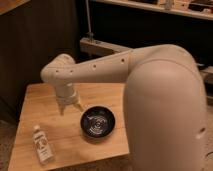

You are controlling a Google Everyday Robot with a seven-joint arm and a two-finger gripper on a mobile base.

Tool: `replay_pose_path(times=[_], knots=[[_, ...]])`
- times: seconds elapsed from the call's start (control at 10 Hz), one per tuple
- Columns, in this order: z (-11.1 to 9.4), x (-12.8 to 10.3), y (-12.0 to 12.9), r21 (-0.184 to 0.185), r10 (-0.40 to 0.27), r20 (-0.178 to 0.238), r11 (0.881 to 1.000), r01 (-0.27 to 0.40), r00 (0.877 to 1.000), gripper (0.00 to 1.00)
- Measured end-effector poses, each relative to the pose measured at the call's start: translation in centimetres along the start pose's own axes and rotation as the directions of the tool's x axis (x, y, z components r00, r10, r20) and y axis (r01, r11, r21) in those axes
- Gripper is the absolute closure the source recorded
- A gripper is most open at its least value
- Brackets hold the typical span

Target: Place the bottle in the ceramic bowl

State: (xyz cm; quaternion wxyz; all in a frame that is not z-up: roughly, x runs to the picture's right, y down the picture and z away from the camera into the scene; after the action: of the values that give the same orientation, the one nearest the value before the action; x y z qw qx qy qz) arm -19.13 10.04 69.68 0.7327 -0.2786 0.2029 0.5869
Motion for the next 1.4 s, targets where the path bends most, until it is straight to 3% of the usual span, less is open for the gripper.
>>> replay_pose_path(times=[0.3, 0.4, 0.5, 0.7, 0.8, 0.9, 1.1, 1.2, 1.4], knots=[[0.0, 0.8, 6.3, -0.005, -0.14, 0.02, 0.99, 0.14, 0.99, 0.35], [-0.1, 0.9, 8.9, -0.041, -0.228, 0.033, 0.972, 0.229, 0.973, 0.35], [0.1, 0.5, 9.8, -0.079, -0.288, 0.033, 0.954, 0.29, 0.957, 0.35], [0.5, -0.5, 10.9, -0.226, -0.381, 0.02, 0.899, 0.376, 0.924, 0.35], [0.7, -1.2, 10.8, -0.278, -0.41, 0.016, 0.874, 0.398, 0.912, 0.35], [0.9, -1.6, 11.2, -0.298, -0.444, 0.008, 0.854, 0.426, 0.896, 0.35], [1.0, -1.9, 12.2, -0.284, -0.482, 0.014, 0.838, 0.466, 0.876, 0.35], [1.0, -1.7, 12.2, -0.253, -0.492, 0.018, 0.84, 0.48, 0.87, 0.35], [1.5, 0.6, 13.9, -0.212, -0.52, 0.032, 0.831, 0.514, 0.854, 0.35]])
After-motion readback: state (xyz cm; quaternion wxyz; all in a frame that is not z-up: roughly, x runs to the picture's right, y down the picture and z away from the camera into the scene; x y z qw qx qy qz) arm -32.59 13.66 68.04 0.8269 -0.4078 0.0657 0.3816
